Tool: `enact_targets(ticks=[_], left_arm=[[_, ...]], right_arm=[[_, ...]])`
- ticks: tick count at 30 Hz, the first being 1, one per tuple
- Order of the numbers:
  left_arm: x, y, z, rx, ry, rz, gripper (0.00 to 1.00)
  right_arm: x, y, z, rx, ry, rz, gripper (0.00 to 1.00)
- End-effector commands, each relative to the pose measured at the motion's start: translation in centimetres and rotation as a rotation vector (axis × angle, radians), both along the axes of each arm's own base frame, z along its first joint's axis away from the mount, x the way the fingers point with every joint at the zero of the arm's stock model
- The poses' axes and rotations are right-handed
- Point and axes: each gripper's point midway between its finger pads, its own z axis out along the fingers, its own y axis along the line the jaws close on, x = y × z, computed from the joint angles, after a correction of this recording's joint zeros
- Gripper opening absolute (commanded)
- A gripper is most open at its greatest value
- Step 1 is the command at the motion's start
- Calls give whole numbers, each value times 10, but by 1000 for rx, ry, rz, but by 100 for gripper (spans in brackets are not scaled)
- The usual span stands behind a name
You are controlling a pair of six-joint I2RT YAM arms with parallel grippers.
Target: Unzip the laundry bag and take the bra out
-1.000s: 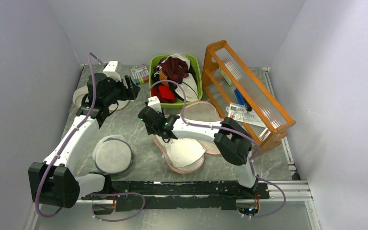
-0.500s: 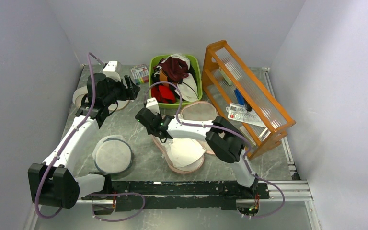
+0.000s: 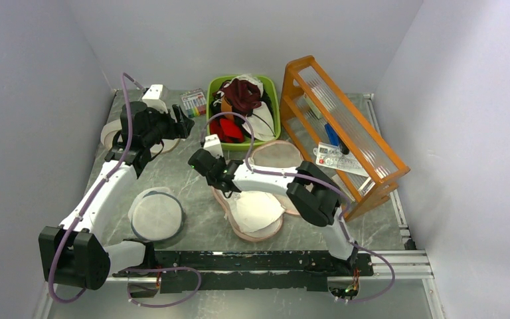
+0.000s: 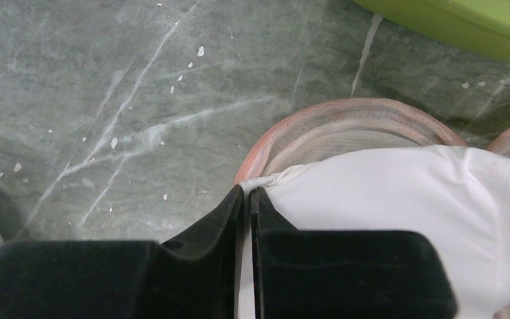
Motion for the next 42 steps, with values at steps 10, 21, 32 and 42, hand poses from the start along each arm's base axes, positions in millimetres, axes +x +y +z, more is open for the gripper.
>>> enact_targets(ticks=[10,21,32,42], left_arm=[[0,-6,27,-24,-66,-33,80],[0,-8,26,-32,-62,-43,80],[0,-10,26,-39,-61,-51,80],[1,-12,24,-43,-51,-61,80]], right_arm=[[-10,-17,68,111,-60,21,5],[-13,-21,66,118,-66,45,6],[-9,-9,47,102,-51,86,11],[-4,-2,37,107,-30,97,6]])
